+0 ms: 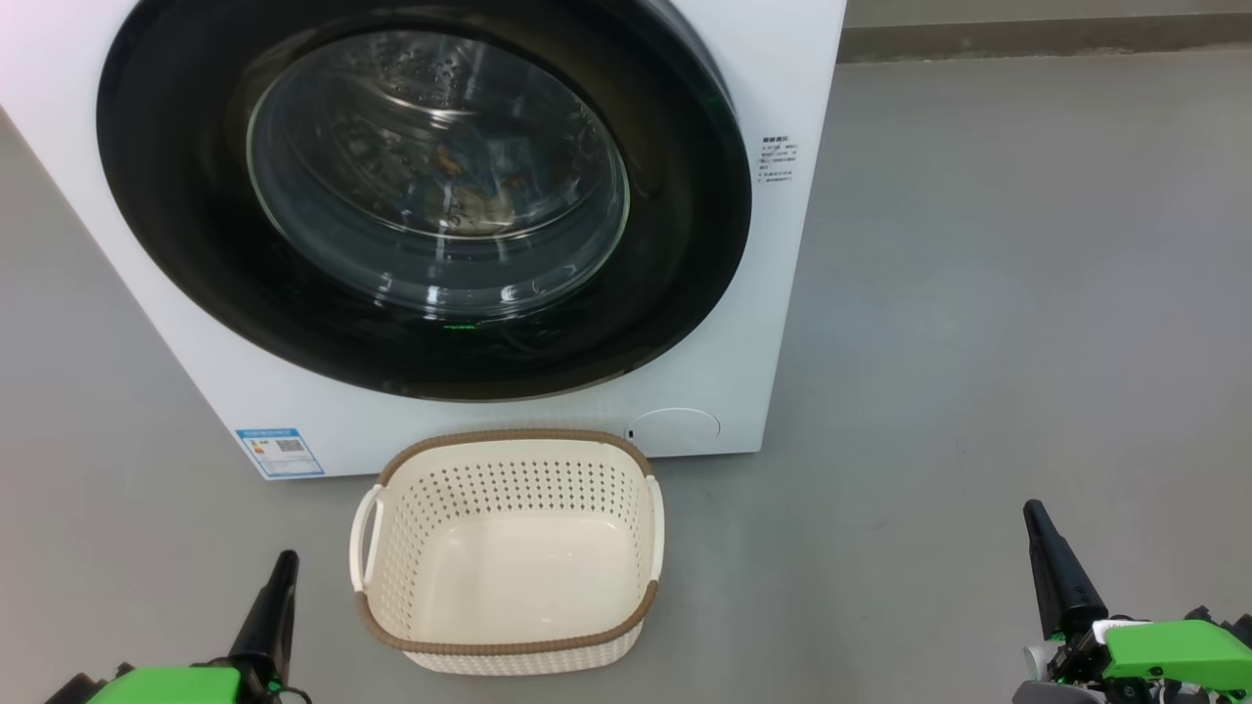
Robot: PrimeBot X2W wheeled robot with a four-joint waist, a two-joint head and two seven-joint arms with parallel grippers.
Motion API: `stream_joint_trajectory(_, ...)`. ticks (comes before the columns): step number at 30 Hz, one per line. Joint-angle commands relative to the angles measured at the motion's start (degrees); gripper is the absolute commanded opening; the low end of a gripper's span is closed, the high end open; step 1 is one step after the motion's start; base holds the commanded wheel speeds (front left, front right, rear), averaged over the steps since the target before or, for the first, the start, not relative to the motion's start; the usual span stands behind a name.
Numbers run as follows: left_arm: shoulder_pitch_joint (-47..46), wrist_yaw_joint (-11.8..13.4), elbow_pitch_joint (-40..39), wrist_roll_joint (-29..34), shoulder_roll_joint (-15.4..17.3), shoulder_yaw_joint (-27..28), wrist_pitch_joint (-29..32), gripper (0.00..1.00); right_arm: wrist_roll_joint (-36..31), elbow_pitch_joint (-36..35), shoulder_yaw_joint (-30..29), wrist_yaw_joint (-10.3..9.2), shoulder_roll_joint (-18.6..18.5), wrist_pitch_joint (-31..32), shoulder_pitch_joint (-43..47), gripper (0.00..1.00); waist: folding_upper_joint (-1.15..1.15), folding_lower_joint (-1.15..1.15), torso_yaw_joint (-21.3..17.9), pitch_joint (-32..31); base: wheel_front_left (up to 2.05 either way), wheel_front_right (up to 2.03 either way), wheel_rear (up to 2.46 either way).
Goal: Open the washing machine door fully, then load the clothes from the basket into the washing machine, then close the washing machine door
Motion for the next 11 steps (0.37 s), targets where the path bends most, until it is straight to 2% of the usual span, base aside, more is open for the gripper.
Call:
stream_joint_trajectory(1, -2.43, -0.56, -1.14, -0.52, 1.07, 2.00, 0.32, 0.00, -0.20, -1.40, 1.25, 0.11, -0.19, 0.48, -2.39, 0.00, 0.00, 0.00, 0.00, 0.00, 0.00, 0.00, 0.00)
stream_joint_trajectory(11, -2.43, -0.56, -1.14, -0.52, 1.07, 2.00, 0.32, 0.00, -0.20, -1.40, 1.25, 0.11, -0.19, 0.48, -2.39, 0.00, 0.00, 0.00, 0.00, 0.00, 0.00, 0.00, 0.00)
